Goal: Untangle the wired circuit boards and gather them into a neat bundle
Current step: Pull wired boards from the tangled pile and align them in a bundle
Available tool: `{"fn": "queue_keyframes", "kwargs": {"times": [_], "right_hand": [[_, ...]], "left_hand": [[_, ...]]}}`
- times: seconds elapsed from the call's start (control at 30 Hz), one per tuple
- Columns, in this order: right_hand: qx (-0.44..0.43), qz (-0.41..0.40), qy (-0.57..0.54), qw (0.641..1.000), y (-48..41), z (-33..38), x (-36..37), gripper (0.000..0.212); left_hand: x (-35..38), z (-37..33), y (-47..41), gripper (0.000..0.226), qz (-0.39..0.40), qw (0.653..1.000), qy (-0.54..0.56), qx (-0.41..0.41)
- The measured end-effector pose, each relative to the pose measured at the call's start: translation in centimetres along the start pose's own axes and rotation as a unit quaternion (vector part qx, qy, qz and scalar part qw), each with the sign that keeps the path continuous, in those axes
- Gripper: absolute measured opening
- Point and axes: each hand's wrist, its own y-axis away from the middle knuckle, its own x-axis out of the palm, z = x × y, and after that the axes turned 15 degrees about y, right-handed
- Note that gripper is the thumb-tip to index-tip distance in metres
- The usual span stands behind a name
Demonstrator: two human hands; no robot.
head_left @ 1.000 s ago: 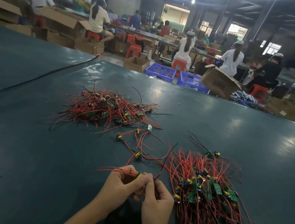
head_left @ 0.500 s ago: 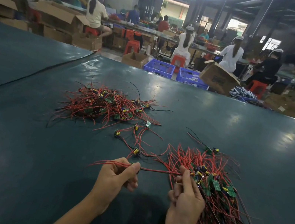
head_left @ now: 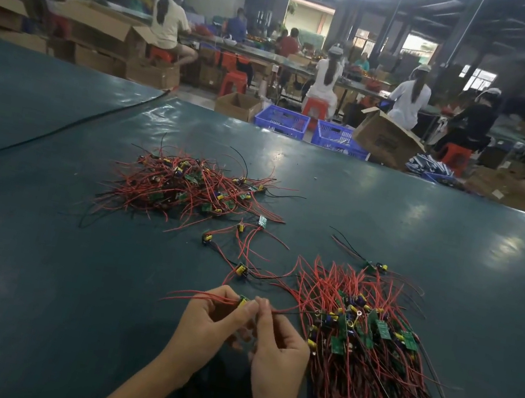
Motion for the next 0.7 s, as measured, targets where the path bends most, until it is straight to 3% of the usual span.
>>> {"fn": "queue_keyframes", "kwargs": {"times": [0.23,0.4,0.6,0.7], "right_hand": [[0.059,-0.100,-0.074,0.990,-1.3,0.8,-1.6,0.025],[0.049,-0.144,-0.149,0.977,-2.5,1.2,-3.5,0.024],[0.007,-0.082,-0.124,0.989,-1.8,0.9,-3.2,0.022],[-0.022,-0.035,-0.136,0.990,-1.5,0.7,-3.0,0.033]], "left_hand": [[0.3,0.0,-0.3,0.035,-0.032,0.999,0.021,-0.005],[0.1,-0.4,-0.7,0.035,-0.047,0.998,0.040,0.007],[0.0,-0.5,-1.1,0.035,-0.122,0.988,0.088,0.012],[-0.2,-1.1,-1.4,0.039,-0.133,0.983,0.122,0.021]]}}
